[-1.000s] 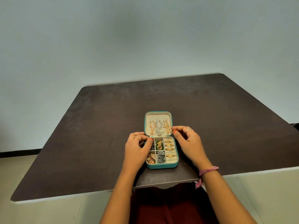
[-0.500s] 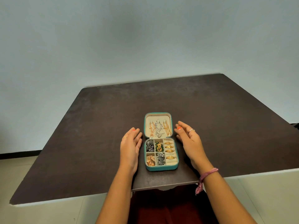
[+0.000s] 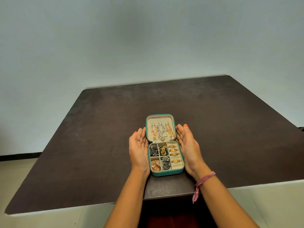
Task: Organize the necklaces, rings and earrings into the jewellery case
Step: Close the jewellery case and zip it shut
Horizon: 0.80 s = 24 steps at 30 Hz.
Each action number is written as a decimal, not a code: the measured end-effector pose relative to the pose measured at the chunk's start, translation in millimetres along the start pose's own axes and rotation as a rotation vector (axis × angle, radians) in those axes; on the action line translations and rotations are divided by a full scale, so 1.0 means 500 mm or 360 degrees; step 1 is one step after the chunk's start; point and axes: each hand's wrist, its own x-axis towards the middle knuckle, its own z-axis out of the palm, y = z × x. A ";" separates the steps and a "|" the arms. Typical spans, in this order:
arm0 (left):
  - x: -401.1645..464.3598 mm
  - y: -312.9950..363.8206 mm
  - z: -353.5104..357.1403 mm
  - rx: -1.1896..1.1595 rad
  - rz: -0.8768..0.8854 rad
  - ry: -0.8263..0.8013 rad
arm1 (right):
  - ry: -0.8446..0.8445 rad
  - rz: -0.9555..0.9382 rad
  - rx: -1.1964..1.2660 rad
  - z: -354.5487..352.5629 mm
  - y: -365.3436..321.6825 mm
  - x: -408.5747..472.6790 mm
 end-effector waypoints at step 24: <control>0.101 0.001 0.032 -0.0345 -0.0027 0.0101 | 0.0081 -0.0032 0.0275 -0.002 -0.025 0.098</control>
